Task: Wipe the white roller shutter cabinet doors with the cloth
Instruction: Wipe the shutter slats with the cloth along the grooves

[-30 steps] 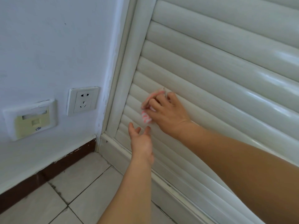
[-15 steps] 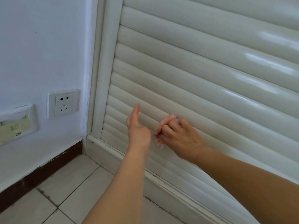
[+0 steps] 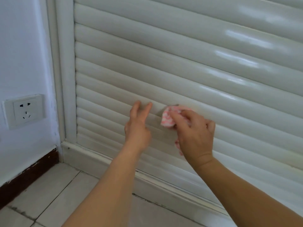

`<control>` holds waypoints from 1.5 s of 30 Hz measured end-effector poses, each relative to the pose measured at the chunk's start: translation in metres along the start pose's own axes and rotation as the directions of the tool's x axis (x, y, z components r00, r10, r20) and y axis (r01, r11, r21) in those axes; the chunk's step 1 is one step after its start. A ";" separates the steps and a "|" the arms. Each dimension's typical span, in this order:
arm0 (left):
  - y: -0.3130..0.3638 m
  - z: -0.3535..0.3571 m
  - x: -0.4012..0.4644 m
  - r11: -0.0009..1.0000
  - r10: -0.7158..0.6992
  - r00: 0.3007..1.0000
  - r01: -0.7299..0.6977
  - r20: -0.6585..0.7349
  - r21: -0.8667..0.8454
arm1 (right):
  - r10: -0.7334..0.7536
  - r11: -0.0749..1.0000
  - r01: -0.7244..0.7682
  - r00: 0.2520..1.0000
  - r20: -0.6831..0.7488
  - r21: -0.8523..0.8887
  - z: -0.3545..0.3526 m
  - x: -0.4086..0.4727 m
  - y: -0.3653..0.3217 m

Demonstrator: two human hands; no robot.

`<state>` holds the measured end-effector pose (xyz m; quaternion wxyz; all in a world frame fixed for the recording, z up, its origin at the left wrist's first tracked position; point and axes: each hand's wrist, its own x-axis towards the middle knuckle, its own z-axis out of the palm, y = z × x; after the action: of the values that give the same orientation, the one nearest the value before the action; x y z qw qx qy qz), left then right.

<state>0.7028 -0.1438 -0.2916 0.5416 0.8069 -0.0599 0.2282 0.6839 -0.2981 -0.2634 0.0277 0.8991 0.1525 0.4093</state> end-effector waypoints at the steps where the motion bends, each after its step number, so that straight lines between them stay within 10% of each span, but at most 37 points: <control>1: 0.000 0.003 -0.001 1.000 0.008 1.000 -0.009 0.018 0.018 | -0.017 1.000 0.017 1.000 -0.017 -0.017 0.001 0.005 -0.003; 13: 0.001 0.009 -0.007 0.968 -0.096 0.992 0.075 0.077 0.241 | 0.029 0.994 -0.038 0.996 -0.086 -0.104 0.004 0.020 0.011; 18: 0.002 0.007 -0.009 0.958 -0.101 0.991 0.073 0.090 0.278 | 0.310 0.949 -0.312 0.949 0.052 0.051 -0.011 -0.009 0.046; 26: 0.012 0.007 -0.011 0.961 -0.160 0.980 0.128 0.115 0.244 | 0.421 0.899 -0.439 0.869 -0.262 -0.012 -0.015 -0.030 0.062; 37: 0.012 0.007 -0.009 0.957 -0.154 0.981 0.118 0.117 0.266 | 0.104 0.992 -0.112 0.986 -0.128 -0.055 0.002 0.029 0.003; 45: 0.010 0.004 -0.010 0.954 -0.148 0.979 0.104 0.142 0.282 | 0.475 0.873 -0.417 0.844 -0.248 0.252 -0.019 -0.029 0.071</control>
<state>0.6922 -0.1530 -0.2890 0.4319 0.8918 -0.0198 0.1329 0.6694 -0.3754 -0.2596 -0.1772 0.8351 -0.0213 0.5204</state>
